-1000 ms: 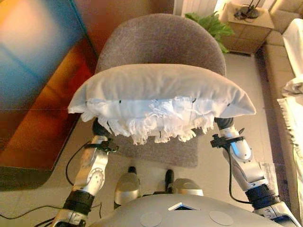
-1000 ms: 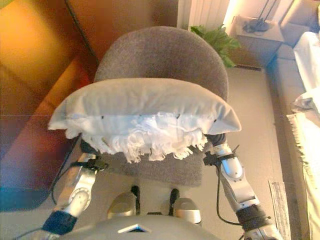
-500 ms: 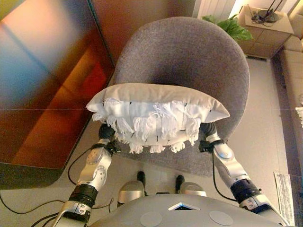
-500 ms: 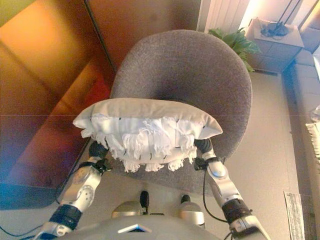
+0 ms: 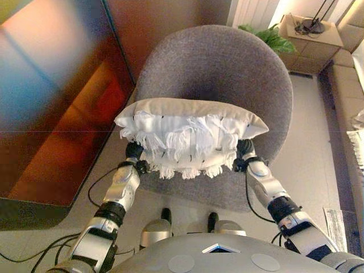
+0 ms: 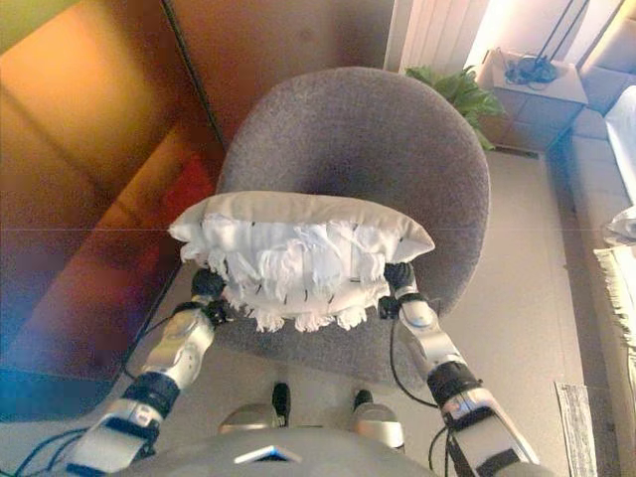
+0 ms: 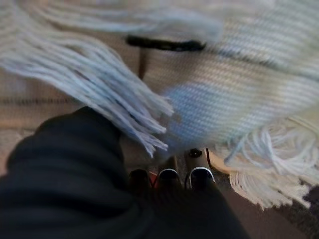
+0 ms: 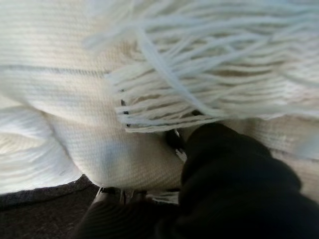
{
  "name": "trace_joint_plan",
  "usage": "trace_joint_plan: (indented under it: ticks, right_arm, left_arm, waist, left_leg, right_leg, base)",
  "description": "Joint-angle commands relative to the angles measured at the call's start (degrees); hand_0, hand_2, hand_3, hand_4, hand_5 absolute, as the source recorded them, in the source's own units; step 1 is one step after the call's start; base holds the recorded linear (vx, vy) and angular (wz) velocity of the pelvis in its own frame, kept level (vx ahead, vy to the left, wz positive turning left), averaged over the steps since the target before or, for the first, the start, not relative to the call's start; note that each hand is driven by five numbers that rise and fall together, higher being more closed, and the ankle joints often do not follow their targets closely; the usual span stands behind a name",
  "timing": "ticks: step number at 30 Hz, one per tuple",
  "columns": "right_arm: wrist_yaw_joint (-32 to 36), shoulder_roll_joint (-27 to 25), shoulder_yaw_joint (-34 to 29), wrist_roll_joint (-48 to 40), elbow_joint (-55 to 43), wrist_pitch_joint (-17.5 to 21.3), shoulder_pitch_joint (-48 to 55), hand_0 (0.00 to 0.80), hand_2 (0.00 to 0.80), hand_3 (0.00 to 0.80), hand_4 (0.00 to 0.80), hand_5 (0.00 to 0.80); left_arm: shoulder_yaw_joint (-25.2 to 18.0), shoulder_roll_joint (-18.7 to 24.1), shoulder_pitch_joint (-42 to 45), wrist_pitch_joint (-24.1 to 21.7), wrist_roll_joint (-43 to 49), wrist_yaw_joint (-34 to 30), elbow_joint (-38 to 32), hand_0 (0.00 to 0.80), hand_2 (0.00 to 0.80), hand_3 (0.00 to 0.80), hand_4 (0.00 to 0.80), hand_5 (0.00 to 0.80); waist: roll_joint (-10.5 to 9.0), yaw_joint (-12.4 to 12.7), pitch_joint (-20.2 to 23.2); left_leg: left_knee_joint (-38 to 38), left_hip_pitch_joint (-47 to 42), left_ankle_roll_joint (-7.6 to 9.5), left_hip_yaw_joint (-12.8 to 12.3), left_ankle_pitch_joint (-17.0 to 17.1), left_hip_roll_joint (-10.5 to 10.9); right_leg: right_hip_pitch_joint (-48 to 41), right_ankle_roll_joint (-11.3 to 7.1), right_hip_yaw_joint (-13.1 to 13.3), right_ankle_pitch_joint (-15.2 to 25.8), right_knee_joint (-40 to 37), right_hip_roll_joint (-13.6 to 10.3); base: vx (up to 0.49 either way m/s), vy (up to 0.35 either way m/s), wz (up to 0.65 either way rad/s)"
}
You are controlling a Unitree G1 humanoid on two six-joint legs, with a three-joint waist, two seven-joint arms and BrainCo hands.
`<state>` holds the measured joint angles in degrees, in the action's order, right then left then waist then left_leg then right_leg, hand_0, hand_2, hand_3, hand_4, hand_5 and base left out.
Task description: Pick up the cushion and take it to the sofa
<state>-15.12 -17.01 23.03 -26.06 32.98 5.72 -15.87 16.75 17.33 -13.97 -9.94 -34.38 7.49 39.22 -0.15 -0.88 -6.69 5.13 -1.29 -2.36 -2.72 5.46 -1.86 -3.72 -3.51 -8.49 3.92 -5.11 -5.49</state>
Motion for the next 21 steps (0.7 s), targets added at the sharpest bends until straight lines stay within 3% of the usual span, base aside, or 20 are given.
trace_joint_plan:
  ticks: [1, 11, 18, 21]
  right_arm:
    - [-2.08, 4.39, 1.80, -1.62, -1.79, 3.75, -12.66, 0.800, 0.800, 0.800, 0.800, 0.800]
    - [-5.26, 4.20, 3.00, -2.95, 2.83, 2.31, -17.79, 0.800, 0.800, 0.800, 0.800, 0.800]
    - [-10.79, 5.02, 3.47, -5.12, 1.55, 2.61, -22.46, 0.800, 0.800, 0.800, 0.800, 0.800]
    - [-11.04, 4.98, 3.75, -3.85, 0.65, 1.01, -22.49, 0.800, 0.800, 0.800, 0.800, 0.800]
  left_arm:
    - [5.57, -2.35, -15.32, -5.15, 3.62, -2.53, 1.81, 0.800, 0.800, 0.800, 0.800, 0.800]
    - [6.76, -3.09, -22.92, -4.87, 0.87, -0.02, 5.37, 0.800, 0.800, 0.800, 0.800, 0.800]
    - [8.57, -2.09, -27.69, -5.18, 1.99, 0.23, 8.84, 0.800, 0.800, 0.800, 0.800, 0.800]
    - [9.37, -1.97, -28.99, -5.14, 1.91, 0.66, 9.39, 0.800, 0.800, 0.800, 0.800, 0.800]
  waist:
    - [1.33, -1.10, -3.24]
    - [2.75, -3.82, -6.22]
    - [3.35, -6.16, -9.33]
    - [3.69, -6.95, -9.93]
  left_leg:
    - [-0.13, -2.19, 0.03, -2.80, -6.93, -1.39]
    - [-0.13, -0.40, -0.02, -4.71, -6.88, -0.84]
    - [-0.13, 1.81, -0.10, -6.74, -6.18, -0.63]
    - [-0.13, 2.15, -0.05, -7.21, -6.03, -0.42]
  right_leg:
    - [1.85, -2.04, 2.20, -1.15, 0.11, -2.15]
    - [4.07, -2.19, 4.50, -0.80, 0.11, -2.71]
    - [7.06, -2.07, 7.42, -0.12, 0.30, -2.46]
    - [7.70, -2.02, 8.17, 0.01, 0.48, -2.41]
  base:
    - [-0.105, 0.057, -0.03]
    - [-0.049, 0.021, -0.13]
    - [-0.073, 0.036, -0.20]
    - [-0.002, 0.062, -0.16]
